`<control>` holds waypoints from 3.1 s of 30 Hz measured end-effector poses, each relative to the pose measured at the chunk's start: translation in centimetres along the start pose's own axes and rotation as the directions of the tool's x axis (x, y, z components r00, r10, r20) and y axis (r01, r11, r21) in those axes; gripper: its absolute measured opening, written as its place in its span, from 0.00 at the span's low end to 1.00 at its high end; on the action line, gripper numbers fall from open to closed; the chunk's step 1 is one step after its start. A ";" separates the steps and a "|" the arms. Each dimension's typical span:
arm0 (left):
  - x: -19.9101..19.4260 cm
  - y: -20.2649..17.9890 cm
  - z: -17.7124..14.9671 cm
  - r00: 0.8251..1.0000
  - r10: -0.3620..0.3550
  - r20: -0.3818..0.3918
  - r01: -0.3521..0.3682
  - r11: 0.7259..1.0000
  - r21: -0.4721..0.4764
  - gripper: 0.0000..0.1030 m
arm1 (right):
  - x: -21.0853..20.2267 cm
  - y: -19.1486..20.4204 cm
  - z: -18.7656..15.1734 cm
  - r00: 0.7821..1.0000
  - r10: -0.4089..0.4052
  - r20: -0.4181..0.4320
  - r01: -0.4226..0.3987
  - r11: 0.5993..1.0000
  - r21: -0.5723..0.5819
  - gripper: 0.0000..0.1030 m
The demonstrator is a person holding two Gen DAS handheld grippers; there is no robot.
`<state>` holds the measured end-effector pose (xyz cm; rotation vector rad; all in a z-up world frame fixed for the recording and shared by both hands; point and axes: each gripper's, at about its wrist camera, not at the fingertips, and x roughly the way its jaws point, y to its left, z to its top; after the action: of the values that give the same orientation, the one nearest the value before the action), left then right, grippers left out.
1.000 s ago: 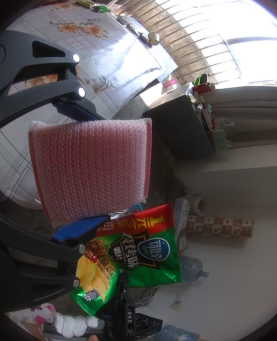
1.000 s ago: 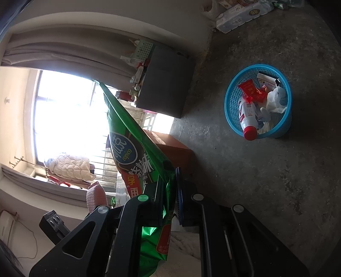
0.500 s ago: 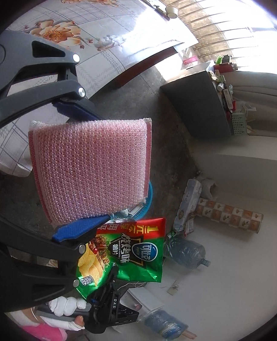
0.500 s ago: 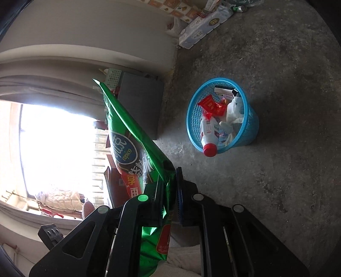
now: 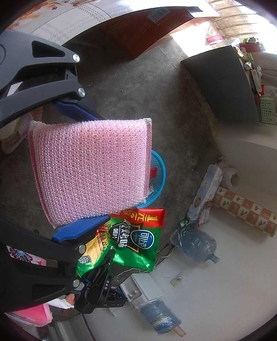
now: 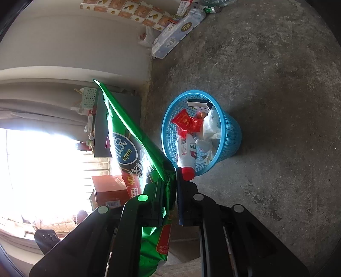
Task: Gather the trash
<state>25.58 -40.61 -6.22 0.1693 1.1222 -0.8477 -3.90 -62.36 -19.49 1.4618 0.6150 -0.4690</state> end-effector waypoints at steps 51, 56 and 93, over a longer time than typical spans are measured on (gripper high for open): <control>-15.2 3.2 -7.1 0.962 0.007 0.272 0.002 0.999 -0.034 0.86 | -2.6 9.8 -11.3 0.975 -0.121 0.187 0.201 0.841 -0.502 0.51; -22.1 6.6 -13.0 0.922 0.151 0.358 -0.096 0.981 -0.168 0.90 | -7.5 18.2 -19.1 0.953 0.048 0.299 0.204 0.629 -0.750 0.90; -25.1 7.1 -24.9 0.868 0.450 0.212 -0.293 0.807 -0.513 0.92 | -8.6 23.6 -36.9 0.932 -0.119 0.343 0.363 0.306 -0.880 0.94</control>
<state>8.24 -9.99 1.56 -0.1460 0.9050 -0.2145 0.95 -24.73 3.98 0.1483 0.7494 -0.3767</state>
